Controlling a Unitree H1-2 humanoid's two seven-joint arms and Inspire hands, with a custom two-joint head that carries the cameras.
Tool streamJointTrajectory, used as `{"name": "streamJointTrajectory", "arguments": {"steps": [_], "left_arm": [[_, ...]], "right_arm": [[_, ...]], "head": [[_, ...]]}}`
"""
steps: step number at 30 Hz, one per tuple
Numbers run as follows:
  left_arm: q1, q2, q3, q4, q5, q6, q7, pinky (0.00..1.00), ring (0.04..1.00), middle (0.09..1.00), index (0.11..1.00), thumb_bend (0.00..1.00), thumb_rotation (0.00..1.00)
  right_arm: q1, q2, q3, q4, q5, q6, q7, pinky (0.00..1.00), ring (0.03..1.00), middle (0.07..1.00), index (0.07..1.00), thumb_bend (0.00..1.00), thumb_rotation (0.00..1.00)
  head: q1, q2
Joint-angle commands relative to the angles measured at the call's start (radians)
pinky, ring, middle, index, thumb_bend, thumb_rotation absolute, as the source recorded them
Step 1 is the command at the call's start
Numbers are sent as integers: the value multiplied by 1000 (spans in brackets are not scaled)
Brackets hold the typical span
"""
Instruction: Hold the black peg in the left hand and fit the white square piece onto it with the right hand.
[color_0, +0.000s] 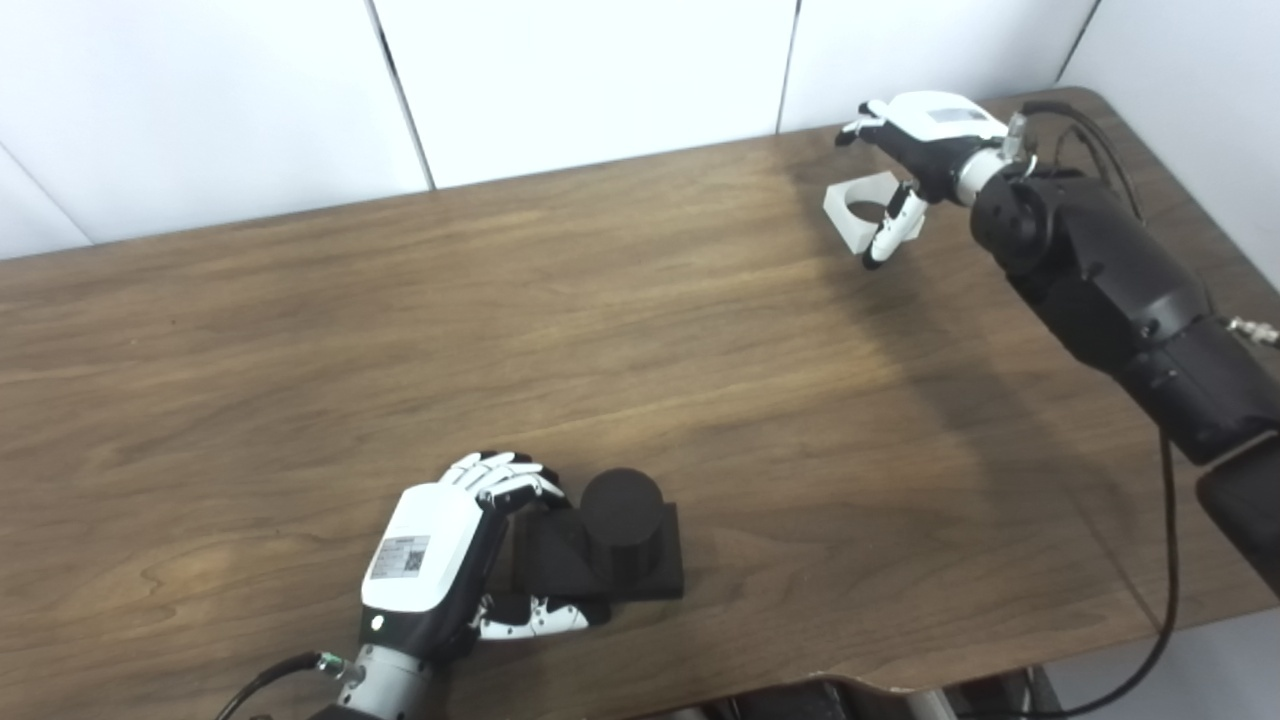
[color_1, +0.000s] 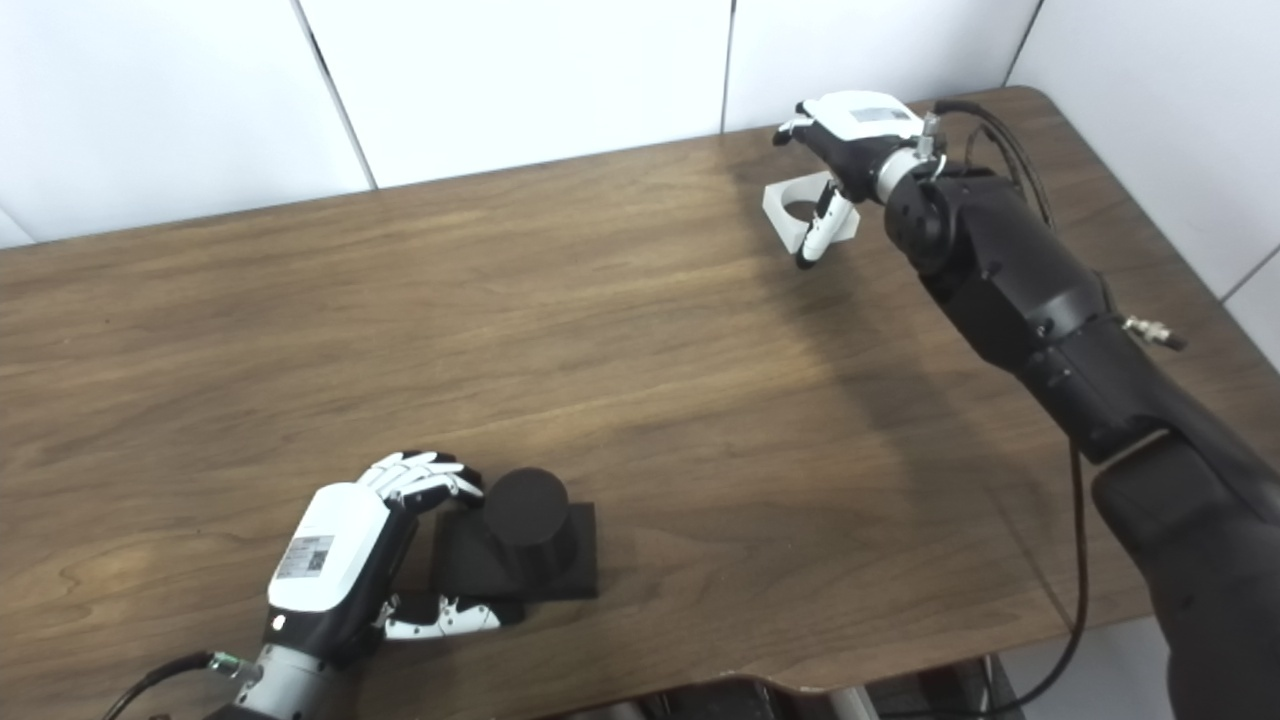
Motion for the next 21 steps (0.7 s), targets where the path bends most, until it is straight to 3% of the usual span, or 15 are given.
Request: {"name": "streamJointTrajectory", "arguments": {"steps": [1, 8, 21], "left_arm": [[13, 8, -11, -10, 16, 11, -36, 875, 811, 747, 489, 506, 55], [13, 8, -10, -5, 18, 11, -30, 872, 809, 748, 489, 506, 56], [23, 16, -4, -4, 4, 5, -28, 874, 812, 753, 489, 506, 55]], "right_arm": [[-67, -40, -7, -3, -20, -19, 14, 1000, 1000, 989, 867, 950, 133], [-85, -31, 2, 34, -38, -18, 52, 1000, 1000, 977, 859, 953, 127], [-109, -5, 16, 124, -73, -32, 11, 1000, 1000, 957, 842, 861, 169]], "head": [[1, 1], [8, -12], [-13, -32]]}}
